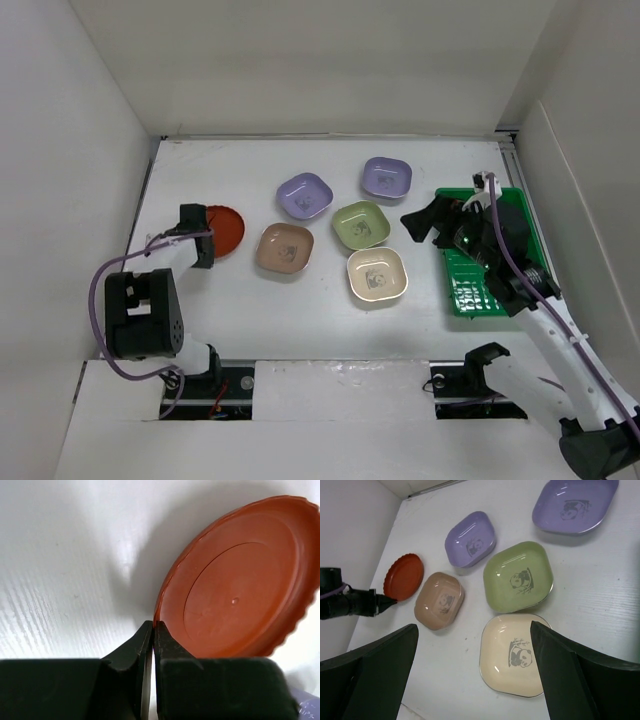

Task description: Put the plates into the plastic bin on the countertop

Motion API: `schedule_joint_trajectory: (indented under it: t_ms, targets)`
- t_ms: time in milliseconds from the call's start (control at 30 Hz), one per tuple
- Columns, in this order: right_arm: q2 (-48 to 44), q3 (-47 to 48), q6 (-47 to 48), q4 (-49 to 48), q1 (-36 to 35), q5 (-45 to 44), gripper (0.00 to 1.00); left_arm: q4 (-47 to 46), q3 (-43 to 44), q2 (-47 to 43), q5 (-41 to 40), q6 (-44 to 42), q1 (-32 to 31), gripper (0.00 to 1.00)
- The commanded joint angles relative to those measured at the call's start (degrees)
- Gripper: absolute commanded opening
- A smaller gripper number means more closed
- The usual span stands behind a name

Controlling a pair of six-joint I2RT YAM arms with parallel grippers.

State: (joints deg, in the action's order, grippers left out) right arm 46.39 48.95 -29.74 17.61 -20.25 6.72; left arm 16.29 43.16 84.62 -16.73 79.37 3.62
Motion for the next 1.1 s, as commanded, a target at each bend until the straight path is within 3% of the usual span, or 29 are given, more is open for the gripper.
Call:
schedule_joint_trajectory:
  t_ms: [0, 67, 100, 233, 367, 467, 533, 567, 600, 700, 1000, 1067]
  targets:
    - [-0.86, 1.77, 3.01, -4.06, 0.30, 3.81, 0.99, 6.99, 7.54, -5.59, -6.53, -6.59, -0.89, 0.00]
    - [-0.08, 1.76, 4.24, -5.47, -0.22, 8.21, 0.99, 5.87, 10.44, -9.37, -6.48, -11.14, -1.95, 0.00]
    - [0.80, 2.29, 4.77, -5.48, -0.23, 8.74, 0.99, 0.46, 10.46, -12.43, -0.55, -19.87, -1.95, 0.00]
    - [3.08, 3.43, 5.83, -8.28, -2.51, 8.75, 0.99, 0.76, 17.04, -13.78, 10.62, -32.22, -2.65, 0.00]
    - [7.39, 8.69, 9.07, -8.82, -5.41, 7.36, 0.99, -0.21, 17.58, -15.79, 28.00, -40.15, -2.65, 0.00]
    - [7.93, 12.83, 10.31, -7.32, -6.81, 4.27, 0.99, 0.40, 17.58, -17.55, 35.35, -42.98, -4.91, 0.00]
    - [8.54, 14.50, 11.01, -9.34, -7.34, 5.22, 0.99, 3.11, 22.03, -17.56, 30.64, -46.05, -10.18, 0.00]
    - [10.80, 15.38, 11.89, -9.34, -7.35, 5.93, 0.99, 5.65, 23.45, -17.56, 28.10, -46.76, -16.65, 0.00]
    - [12.04, 16.34, 11.89, -9.34, -8.48, 4.89, 0.99, 7.16, 24.94, -16.86, 23.46, -46.77, -19.24, 0.00]
    - [16.97, 19.25, 13.21, -7.06, -11.73, -1.52, 0.99, 8.84, 26.80, -15.80, 20.43, -46.77, -25.13, 0.00]
    - [23.75, 17.95, 14.53, -6.79, -12.27, -8.39, 0.94, 4.20, 24.87, -17.12, 29.81, -48.17, -27.08, 0.00]
    - [24.97, 17.41, 14.00, -8.02, -12.27, -8.39, 0.83, 2.96, 24.17, -17.73, 33.16, -48.69, -27.08, 0.00]
